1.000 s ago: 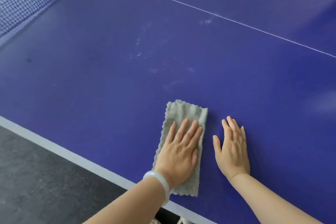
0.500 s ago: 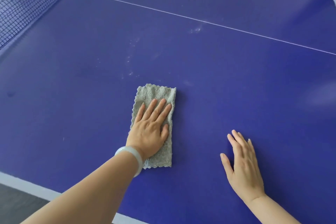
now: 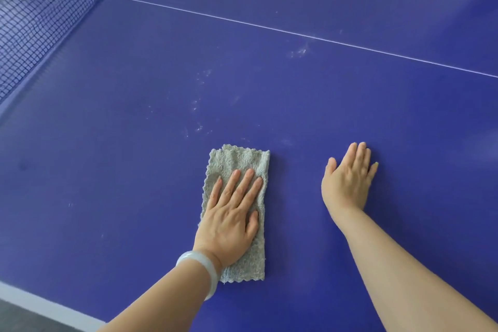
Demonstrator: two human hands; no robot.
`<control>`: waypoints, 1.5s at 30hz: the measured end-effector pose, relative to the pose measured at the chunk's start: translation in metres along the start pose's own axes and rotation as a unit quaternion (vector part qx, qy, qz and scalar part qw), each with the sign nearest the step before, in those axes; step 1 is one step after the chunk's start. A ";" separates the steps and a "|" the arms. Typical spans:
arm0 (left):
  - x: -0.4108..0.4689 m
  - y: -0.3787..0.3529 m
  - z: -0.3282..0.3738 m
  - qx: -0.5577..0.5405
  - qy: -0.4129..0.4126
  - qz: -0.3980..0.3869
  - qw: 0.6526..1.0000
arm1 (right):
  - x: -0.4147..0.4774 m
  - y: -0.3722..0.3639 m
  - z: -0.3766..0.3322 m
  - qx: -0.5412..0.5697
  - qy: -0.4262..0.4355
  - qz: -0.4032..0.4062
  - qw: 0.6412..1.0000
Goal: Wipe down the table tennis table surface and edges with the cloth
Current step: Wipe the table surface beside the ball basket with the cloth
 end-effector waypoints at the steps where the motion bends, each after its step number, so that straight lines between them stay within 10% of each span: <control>1: 0.000 0.001 0.000 0.002 -0.002 0.000 1.000 | 0.001 -0.004 0.000 -0.003 -0.005 0.009 1.000; 12: 0.088 -0.020 0.095 0.004 -0.186 -0.050 0.981 | 0.002 -0.004 0.003 0.053 0.000 0.037 0.998; 23: 0.138 0.021 -0.049 -0.003 0.147 0.054 0.988 | 0.001 -0.006 0.002 -0.025 -0.002 0.043 0.999; 31: 0.093 -0.011 0.075 0.016 -0.200 -0.012 0.980 | 0.001 -0.005 0.004 -0.016 0.012 0.039 0.999; 37: 0.111 0.040 -0.096 0.028 0.087 0.045 0.995 | 0.000 -0.003 -0.003 -0.048 0.003 0.047 0.998; 40: 0.108 0.030 -0.062 0.014 0.160 0.064 0.985 | 0.000 -0.005 -0.002 -0.060 0.000 0.045 0.997; 45: 0.072 -0.015 0.087 -0.004 -0.140 -0.008 0.990 | 0.002 -0.007 -0.004 -0.059 0.009 0.027 0.998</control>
Point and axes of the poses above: each hand's wrist, its own x-axis towards the middle knuckle, its own y-axis out of the back of the hand, z = x × y, the point moved 6 cm from there along x, towards the middle knuckle, and after that the axes turned 3 degrees about -y, right-handed, at the moved point
